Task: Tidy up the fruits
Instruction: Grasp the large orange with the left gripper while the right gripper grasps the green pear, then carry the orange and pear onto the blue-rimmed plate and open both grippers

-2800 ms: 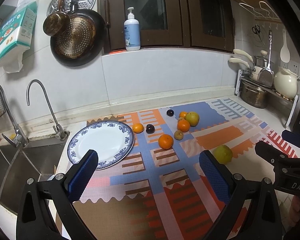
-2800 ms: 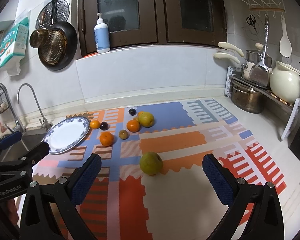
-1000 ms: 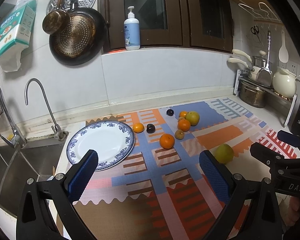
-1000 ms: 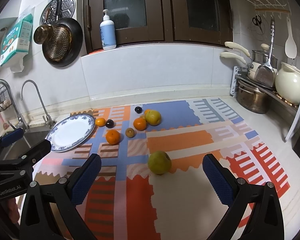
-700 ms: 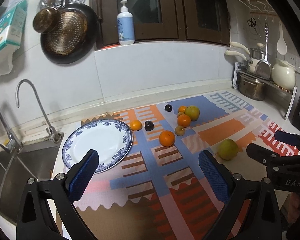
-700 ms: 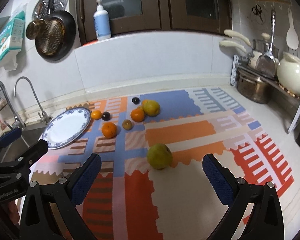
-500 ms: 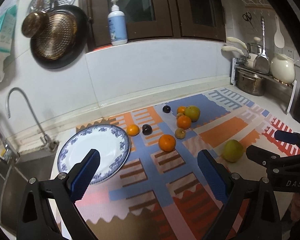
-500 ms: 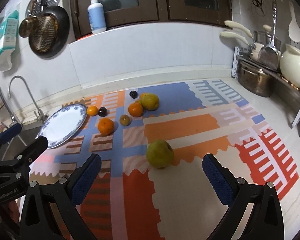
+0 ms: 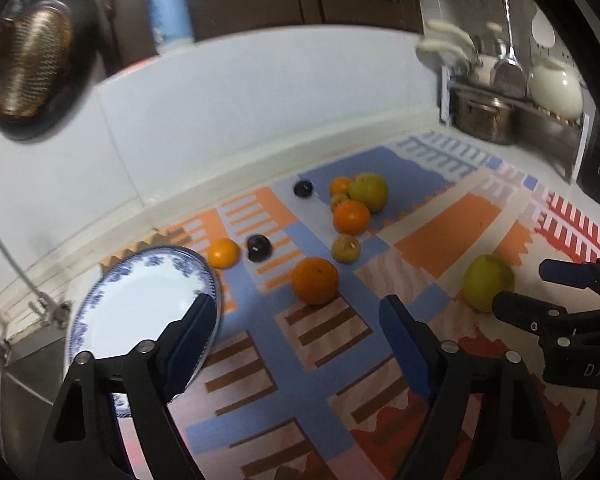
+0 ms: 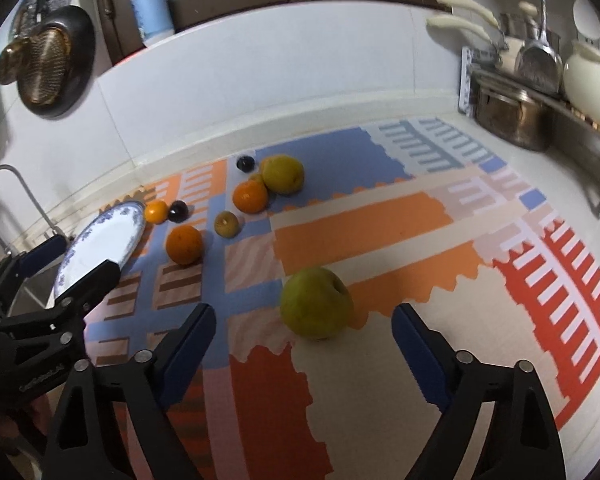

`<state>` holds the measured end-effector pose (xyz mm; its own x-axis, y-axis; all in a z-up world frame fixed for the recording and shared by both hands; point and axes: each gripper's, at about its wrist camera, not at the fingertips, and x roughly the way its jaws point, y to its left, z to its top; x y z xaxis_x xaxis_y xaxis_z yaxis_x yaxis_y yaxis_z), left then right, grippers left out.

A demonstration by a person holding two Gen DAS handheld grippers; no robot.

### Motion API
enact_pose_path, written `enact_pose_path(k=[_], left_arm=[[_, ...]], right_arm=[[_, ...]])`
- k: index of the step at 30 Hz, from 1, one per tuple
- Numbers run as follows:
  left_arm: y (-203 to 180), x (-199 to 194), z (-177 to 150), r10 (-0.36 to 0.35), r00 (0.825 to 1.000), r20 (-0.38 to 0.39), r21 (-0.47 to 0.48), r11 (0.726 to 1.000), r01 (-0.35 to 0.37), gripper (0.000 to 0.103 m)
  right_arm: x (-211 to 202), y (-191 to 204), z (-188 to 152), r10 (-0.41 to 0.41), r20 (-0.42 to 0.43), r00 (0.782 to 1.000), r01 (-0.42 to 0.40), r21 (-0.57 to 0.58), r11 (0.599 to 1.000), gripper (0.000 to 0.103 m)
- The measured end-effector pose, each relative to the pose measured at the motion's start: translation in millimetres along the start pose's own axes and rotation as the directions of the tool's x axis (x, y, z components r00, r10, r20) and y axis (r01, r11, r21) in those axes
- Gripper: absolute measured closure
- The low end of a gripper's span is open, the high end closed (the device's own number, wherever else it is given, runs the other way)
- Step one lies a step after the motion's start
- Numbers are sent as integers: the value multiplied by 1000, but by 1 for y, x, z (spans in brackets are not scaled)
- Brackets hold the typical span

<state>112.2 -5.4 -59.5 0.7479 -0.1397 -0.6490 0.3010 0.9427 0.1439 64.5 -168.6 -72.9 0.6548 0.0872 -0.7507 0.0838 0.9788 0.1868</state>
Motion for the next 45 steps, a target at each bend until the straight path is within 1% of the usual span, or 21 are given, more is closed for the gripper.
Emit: enact_pose_path(k=[3,6,8,9,12,14,16,17,21,24,26,28,29,31,37,39,41,45], left_arm=[[-1,14,2,-33,999,-22,11,999,34,22],[0,29,5,-40,998,-38,14,999,41,24],[2,38,6,-45,997,-57,15,999,46,25],[1,42,6,-46,997,-66,20,999,48,26],[0,57,5,-58,993,-100,28,998,61,31],[-1,66,5,-78,990,-119,27,996,82,34],[-2,73,5,-80,988,-131,34,996,85,36],[-2,76,6,-84,987,-135,34,995,89,38],[-2,84,11,-91,987,-133,32,995,96,39],[-3,89,15,-95,987,-130,37,994,100,42],[-5,92,16,-102,986,-133,40,993,108,46],[-6,96,18,-107,984,-142,38,993,114,53],[-5,96,18,-103,985,-140,34,993,109,54],[-4,96,18,-95,987,-133,26,995,99,63],[-3,93,17,-107,986,-127,16,994,110,63],[-1,88,16,-133,983,-123,-1,991,134,63],[1,82,15,-146,983,-111,-7,989,146,63],[6,66,12,-148,985,-88,-27,989,146,63]], right_arm=[[10,-3,0,6,-28,1000,-5,20,1000,21],[20,-4,2,6,-41,999,-4,29,1000,26],[25,-5,2,-1,-50,999,2,30,1000,27],[28,-5,3,-2,-56,998,3,31,1000,29],[35,-5,4,-13,-70,997,15,28,999,34],[38,-4,5,-17,-76,997,19,22,1000,36],[41,-2,5,-16,-84,996,17,12,1000,37],[43,-2,5,-17,-87,996,18,10,1000,39],[48,-2,7,-26,-90,996,26,7,1000,45],[52,-3,9,-26,-93,995,27,15,1000,48],[53,-5,9,-26,-97,995,28,23,999,51],[54,-5,10,-23,-95,995,26,24,999,51],[55,-5,11,-24,-95,995,26,24,999,51],[55,-5,12,-24,-92,995,26,20,999,51],[56,-3,12,-9,-93,996,9,4,1000,51],[55,-2,13,-2,-91,996,2,-3,1000,51],[52,0,14,7,-78,997,-7,-9,1000,51],[45,4,18,32,-55,998,-34,-25,999,51]])
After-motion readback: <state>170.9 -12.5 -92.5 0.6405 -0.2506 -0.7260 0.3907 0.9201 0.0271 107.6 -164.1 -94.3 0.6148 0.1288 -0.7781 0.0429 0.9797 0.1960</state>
